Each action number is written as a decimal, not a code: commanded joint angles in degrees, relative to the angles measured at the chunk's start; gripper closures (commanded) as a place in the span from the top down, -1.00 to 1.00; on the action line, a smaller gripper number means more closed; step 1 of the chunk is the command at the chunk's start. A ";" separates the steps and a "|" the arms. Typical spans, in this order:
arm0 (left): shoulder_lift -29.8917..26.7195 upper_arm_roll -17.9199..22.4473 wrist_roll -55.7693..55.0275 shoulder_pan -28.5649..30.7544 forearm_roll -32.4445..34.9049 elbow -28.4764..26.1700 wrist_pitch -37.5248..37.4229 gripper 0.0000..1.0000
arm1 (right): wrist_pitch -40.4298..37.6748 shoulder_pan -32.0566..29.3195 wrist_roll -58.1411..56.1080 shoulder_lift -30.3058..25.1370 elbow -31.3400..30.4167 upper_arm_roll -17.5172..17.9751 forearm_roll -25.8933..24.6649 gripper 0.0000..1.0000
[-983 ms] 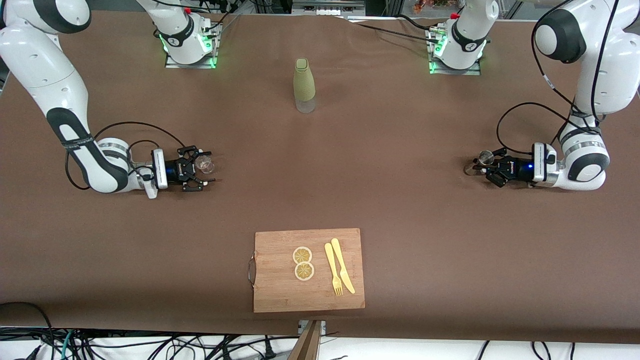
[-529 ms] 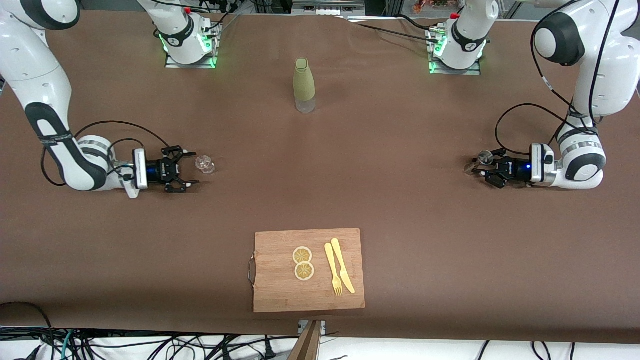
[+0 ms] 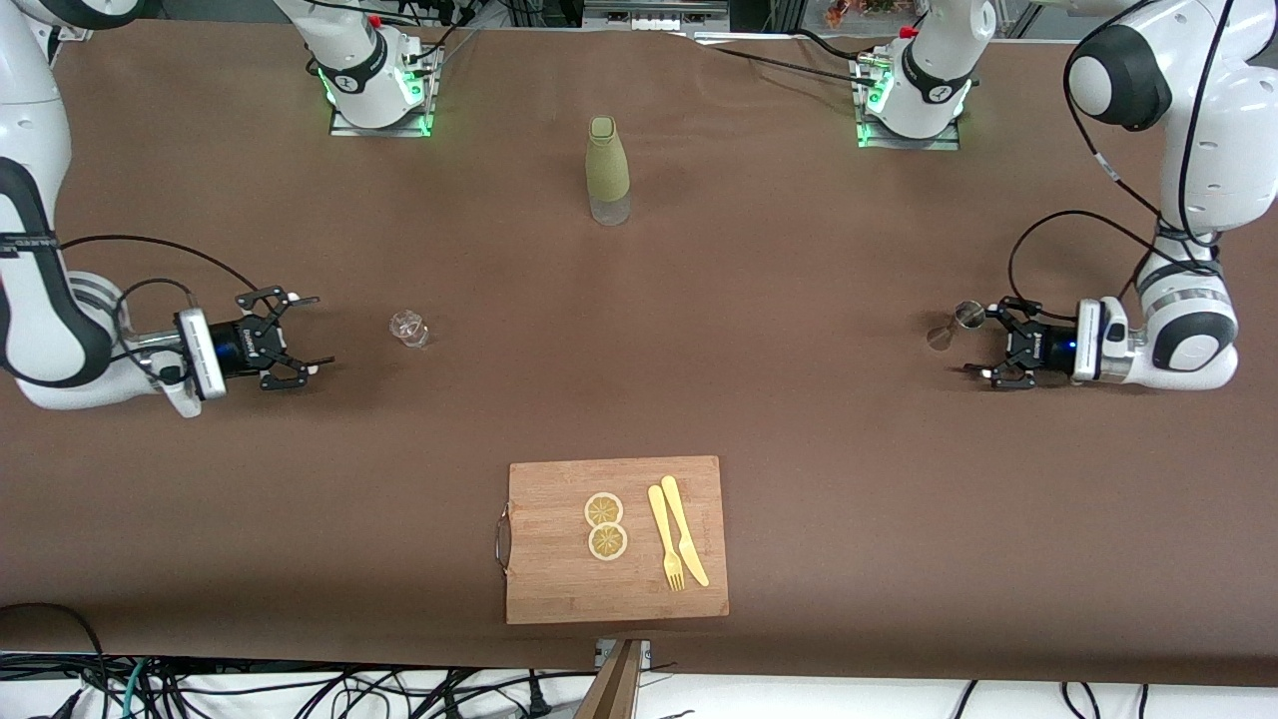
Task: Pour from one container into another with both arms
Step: 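Open both grippers and lift them away from the cup and jigger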
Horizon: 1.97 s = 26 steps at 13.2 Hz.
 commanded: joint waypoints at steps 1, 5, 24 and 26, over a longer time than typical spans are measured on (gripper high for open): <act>-4.03 0.90 -16.29 -0.55 7.80 4.05 0.15 1.00 | -4.79 1.15 14.55 -2.47 5.12 0.76 -3.24 1.00; -13.07 1.87 -46.59 -1.78 14.14 5.12 0.06 1.00 | -7.71 5.45 32.76 -7.30 9.00 0.94 -6.32 1.00; -46.24 -15.88 -141.29 -18.04 52.74 15.49 -4.86 1.00 | 8.30 34.47 100.80 -43.96 -7.17 -16.02 -40.51 1.00; -46.06 -17.20 -142.92 -18.13 52.91 15.05 -4.51 1.00 | 7.75 34.03 105.39 -43.78 -7.25 -16.81 -38.85 1.00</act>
